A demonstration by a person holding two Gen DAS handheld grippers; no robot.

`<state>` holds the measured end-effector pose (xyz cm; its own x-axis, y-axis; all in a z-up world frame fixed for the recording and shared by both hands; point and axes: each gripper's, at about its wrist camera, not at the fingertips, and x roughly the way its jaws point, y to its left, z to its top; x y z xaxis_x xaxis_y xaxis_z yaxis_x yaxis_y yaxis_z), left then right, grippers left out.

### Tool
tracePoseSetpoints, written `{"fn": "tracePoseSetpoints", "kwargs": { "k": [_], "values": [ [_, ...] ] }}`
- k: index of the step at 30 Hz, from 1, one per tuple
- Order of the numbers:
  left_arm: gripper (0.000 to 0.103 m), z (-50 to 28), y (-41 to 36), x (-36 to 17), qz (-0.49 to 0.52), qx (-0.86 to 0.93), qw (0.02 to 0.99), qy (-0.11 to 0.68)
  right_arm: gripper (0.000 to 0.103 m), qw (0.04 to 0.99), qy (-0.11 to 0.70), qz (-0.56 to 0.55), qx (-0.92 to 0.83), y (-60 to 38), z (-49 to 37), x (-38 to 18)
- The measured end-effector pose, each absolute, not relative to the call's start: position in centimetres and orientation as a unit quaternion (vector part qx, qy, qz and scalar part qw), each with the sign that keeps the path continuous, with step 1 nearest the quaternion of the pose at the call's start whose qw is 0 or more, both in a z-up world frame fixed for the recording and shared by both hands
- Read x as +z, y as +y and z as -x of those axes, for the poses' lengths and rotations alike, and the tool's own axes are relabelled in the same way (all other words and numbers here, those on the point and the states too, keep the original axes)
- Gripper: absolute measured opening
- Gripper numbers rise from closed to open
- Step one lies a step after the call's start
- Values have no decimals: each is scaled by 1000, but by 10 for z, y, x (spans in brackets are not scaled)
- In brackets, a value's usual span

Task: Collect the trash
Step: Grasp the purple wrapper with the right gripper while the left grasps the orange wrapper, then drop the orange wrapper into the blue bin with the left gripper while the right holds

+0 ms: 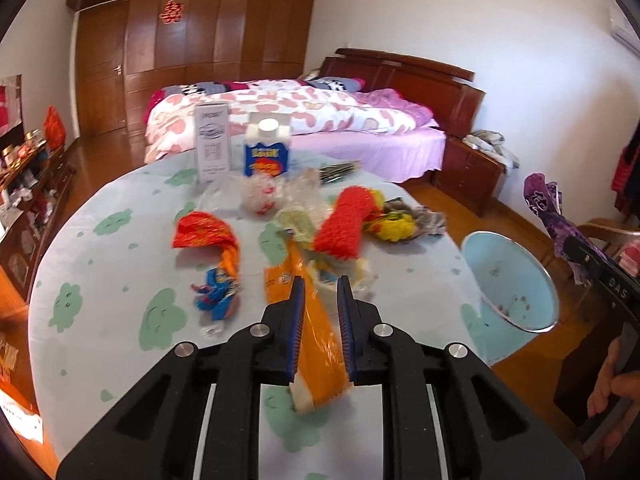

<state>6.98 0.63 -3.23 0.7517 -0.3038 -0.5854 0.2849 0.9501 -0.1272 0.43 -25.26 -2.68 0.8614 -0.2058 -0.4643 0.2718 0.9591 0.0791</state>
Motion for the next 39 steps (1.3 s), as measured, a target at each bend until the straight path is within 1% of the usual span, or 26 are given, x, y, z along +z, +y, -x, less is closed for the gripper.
{"fn": "tracePoseSetpoints", "kwargs": {
  "k": [3, 6, 8, 10, 11, 13, 14, 16, 19, 21, 23, 24, 25, 26, 28, 30, 34, 39],
  "values": [
    [17, -71, -3, -35, 4, -156, 935, 319, 50, 958, 235, -84, -140, -266, -3, -29],
    [17, -77, 3, -41, 16, -138, 931, 337, 50, 957, 238, -93, -138, -269, -3, -30],
    [22, -82, 14, -46, 33, -123, 928, 351, 50, 958, 239, -88, -133, -267, -4, -30],
    [31, -87, 27, -53, 52, -110, 922, 368, 50, 959, 239, -84, -129, -266, -2, -30],
    [34, -89, 31, -56, 58, -105, 919, 376, 50, 959, 240, -80, -129, -265, -2, -30],
    [45, -91, 36, -63, 71, -101, 913, 389, 50, 959, 240, -68, -135, -261, -4, -31],
    [47, -91, 37, -65, 77, -102, 910, 394, 50, 958, 241, -65, -139, -261, -4, -31],
    [56, -92, 33, -69, 90, -109, 904, 403, 50, 956, 243, -70, -146, -264, -4, -31],
    [58, -96, 18, -73, 91, -120, 900, 409, 50, 954, 243, -79, -157, -271, -2, -31],
    [58, -102, 5, -82, 79, -116, 894, 426, 50, 952, 246, -82, -161, -274, -2, -31],
    [58, -107, -2, -93, 78, -110, 886, 445, 50, 952, 246, -83, -162, -276, -1, -31],
    [50, -107, -3, -97, 71, -103, 885, 448, 50, 952, 246, -82, -163, -276, -1, -31],
    [39, -107, -2, -99, 62, -96, 888, 445, 50, 952, 246, -83, -162, -277, -1, -31],
    [33, -106, 0, -99, 53, -92, 892, 439, 50, 952, 246, -84, -161, -278, -1, -31],
    [16, -106, 8, -100, 65, -96, 890, 441, 50, 951, 247, -84, -163, -277, -1, -31],
    [15, -105, 16, -99, 76, -100, 889, 440, 50, 950, 250, -88, -165, -280, 0, -32],
    [15, -101, 18, -96, 65, -97, 895, 431, 50, 949, 248, -91, -173, -287, 2, -30],
    [15, -87, 19, -77, 41, -85, 914, 394, 50, 948, 241, -98, -185, -297, 5, -27]
  ]
}}
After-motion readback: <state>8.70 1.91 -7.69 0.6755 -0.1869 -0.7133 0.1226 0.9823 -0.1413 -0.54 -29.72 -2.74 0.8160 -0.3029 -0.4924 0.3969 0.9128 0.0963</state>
